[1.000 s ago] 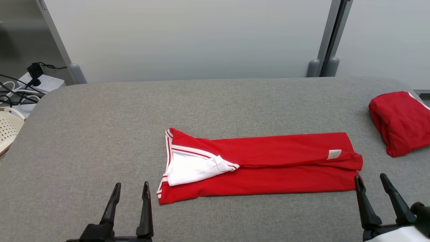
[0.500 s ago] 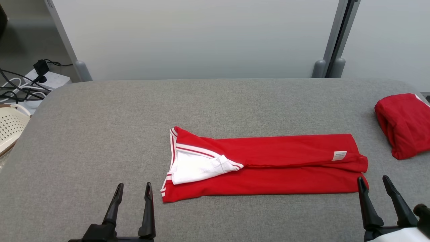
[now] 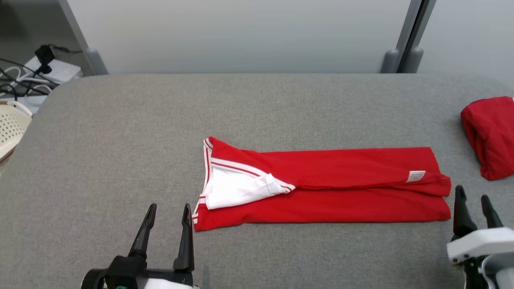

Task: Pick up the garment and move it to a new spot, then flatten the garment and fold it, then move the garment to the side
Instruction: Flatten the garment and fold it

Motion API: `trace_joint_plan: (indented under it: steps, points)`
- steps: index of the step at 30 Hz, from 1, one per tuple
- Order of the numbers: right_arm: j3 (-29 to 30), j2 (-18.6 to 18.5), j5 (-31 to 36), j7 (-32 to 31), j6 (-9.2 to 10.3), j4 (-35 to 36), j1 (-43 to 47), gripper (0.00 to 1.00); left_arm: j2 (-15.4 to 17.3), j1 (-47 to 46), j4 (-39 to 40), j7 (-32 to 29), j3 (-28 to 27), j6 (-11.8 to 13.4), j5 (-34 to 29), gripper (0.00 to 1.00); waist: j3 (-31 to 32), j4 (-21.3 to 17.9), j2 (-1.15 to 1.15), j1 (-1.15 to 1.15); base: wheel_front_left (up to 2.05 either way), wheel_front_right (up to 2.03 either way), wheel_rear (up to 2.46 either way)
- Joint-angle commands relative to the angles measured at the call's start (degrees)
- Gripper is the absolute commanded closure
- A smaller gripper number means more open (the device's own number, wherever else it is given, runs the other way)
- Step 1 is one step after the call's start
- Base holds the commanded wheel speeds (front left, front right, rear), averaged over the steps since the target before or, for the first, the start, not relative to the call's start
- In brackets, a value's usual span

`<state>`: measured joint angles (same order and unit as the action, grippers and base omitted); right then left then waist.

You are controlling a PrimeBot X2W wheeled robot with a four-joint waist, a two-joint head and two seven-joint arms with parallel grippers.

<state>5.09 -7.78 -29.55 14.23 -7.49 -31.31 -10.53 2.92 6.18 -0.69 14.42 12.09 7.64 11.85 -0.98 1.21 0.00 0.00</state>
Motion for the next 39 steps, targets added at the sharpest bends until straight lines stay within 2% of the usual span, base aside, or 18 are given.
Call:
trace_joint_plan:
  steps: [1, 13, 23, 25, 26, 27, 33, 39]
  points:
    - [-1.0, -2.3, -2.4, 0.7, 0.0, -3.4, -6.1, 0.0, 0.0, -4.0, 2.1, 0.6, -1.3, -0.1, -1.3, 0.0, -2.7, 0.9, 0.0, 0.0, 0.0, 0.0, 0.0]
    - [-4.3, -7.3, -12.9, -7.6, 0.0, -18.6, -20.3, 0.0, 0.0, -9.6, 2.4, 0.6, 0.1, -0.4, -1.5, 0.0, -11.2, 3.1, 0.0, 0.0, 0.0, 0.0, 0.0]
    - [-8.2, -7.4, -15.5, -14.0, 0.0, -25.4, -22.8, 0.0, 0.0, -11.3, 2.3, 0.6, 0.7, 0.1, -1.1, 0.0, -12.8, 3.4, 0.0, 0.0, 0.0, 0.0, 0.0]
    - [-8.9, -7.1, -16.0, -14.7, 0.0, -25.9, -23.1, 0.58, 0.0, -11.4, 2.3, 0.6, 0.7, 0.2, -1.0, 0.0, -12.9, 3.3, 0.0, 0.0, 0.0, 0.0, 0.0]
    - [-9.2, -7.1, -16.2, -14.8, 0.0, -26.1, -23.2, 0.75, 0.0, -11.4, 2.3, 0.6, 0.7, 0.2, -1.0, 0.0, -12.9, 3.3, 0.0, 0.0, 0.0, 0.0, 0.0]
    - [-9.6, -7.1, -16.4, -14.9, 0.0, -26.2, -23.3, 1.0, 0.0, -11.4, 2.2, 0.6, 0.7, 0.2, -1.0, 0.0, -12.8, 3.3, 0.0, 0.0, 0.0, 0.0, 0.0]
    - [-11.3, -7.4, -17.7, -14.4, 0.0, -26.3, -23.2, 1.0, 0.0, -11.4, 2.1, 0.6, 0.8, 0.3, -1.0, 0.0, -12.3, 3.0, 0.0, 0.0, 0.0, 0.0, 0.0]
    - [-12.1, -10.5, -18.5, -11.7, 0.0, -25.5, -22.3, 1.0, 0.0, -11.1, 1.9, 0.6, 0.8, 0.3, -1.0, 0.0, -11.2, 2.8, 0.0, 0.0, 0.0, 0.0, 0.0]
